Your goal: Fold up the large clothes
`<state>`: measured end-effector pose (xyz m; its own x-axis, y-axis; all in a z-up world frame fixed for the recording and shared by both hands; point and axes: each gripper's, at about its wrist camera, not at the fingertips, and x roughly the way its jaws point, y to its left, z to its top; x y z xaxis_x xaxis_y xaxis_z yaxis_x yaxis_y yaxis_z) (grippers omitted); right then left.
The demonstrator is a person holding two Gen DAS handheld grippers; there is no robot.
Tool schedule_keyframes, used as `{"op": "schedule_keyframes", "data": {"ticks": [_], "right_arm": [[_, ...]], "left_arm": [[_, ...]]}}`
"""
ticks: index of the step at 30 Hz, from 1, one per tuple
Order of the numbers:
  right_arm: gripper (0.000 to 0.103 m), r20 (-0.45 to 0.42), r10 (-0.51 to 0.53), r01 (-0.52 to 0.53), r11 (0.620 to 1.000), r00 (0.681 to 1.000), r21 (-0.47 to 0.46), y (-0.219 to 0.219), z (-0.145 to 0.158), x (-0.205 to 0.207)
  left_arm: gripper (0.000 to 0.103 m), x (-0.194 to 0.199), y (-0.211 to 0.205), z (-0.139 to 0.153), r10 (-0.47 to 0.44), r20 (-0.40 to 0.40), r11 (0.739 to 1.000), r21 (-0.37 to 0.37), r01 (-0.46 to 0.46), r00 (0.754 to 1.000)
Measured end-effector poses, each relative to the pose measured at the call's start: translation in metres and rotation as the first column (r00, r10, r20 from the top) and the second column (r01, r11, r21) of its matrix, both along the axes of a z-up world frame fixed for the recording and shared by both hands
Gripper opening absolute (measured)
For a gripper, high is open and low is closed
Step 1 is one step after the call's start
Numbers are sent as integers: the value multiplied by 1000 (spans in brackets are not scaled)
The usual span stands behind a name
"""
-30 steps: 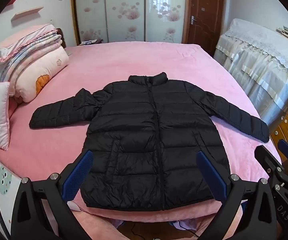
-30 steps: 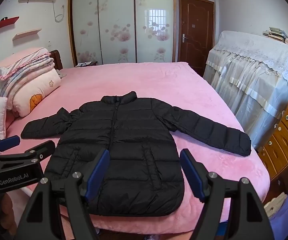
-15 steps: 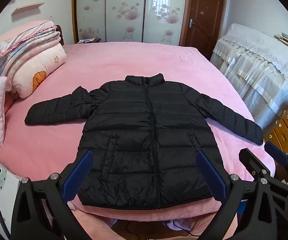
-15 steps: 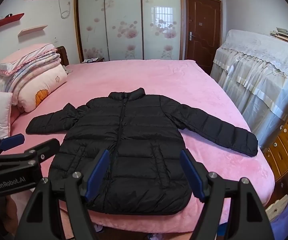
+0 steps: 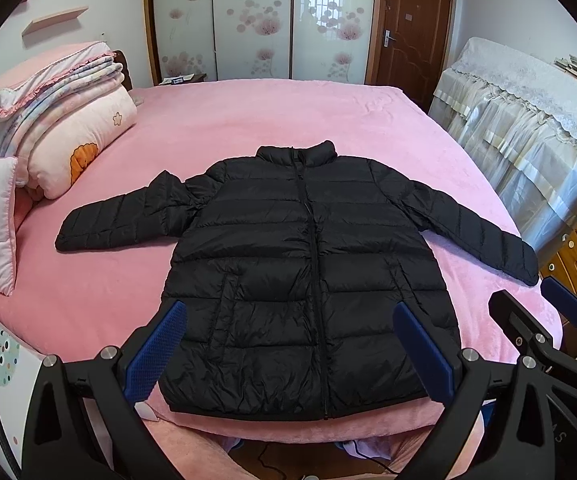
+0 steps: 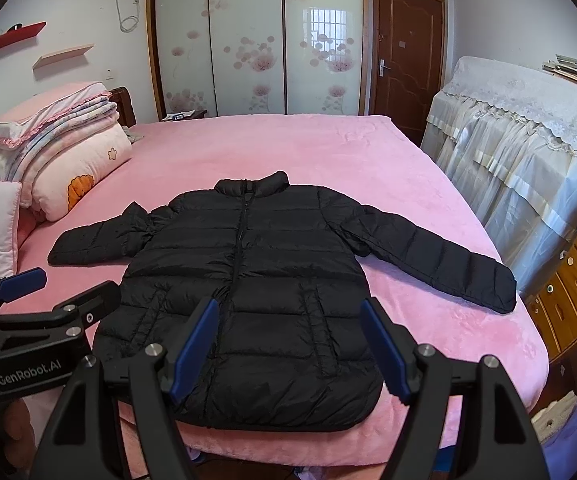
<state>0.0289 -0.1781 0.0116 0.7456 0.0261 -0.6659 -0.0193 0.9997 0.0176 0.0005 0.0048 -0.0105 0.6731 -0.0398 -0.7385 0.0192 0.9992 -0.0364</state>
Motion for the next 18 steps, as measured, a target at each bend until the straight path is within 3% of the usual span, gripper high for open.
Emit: {"op": "schedule_keyframes", "data": {"ticks": [18], "right_arm": [[74, -17, 16, -16, 1000, 1000, -2, 3, -4, 10]], "left_arm": [[102, 7, 0, -8, 17, -34, 1000, 22, -16, 999]]}}
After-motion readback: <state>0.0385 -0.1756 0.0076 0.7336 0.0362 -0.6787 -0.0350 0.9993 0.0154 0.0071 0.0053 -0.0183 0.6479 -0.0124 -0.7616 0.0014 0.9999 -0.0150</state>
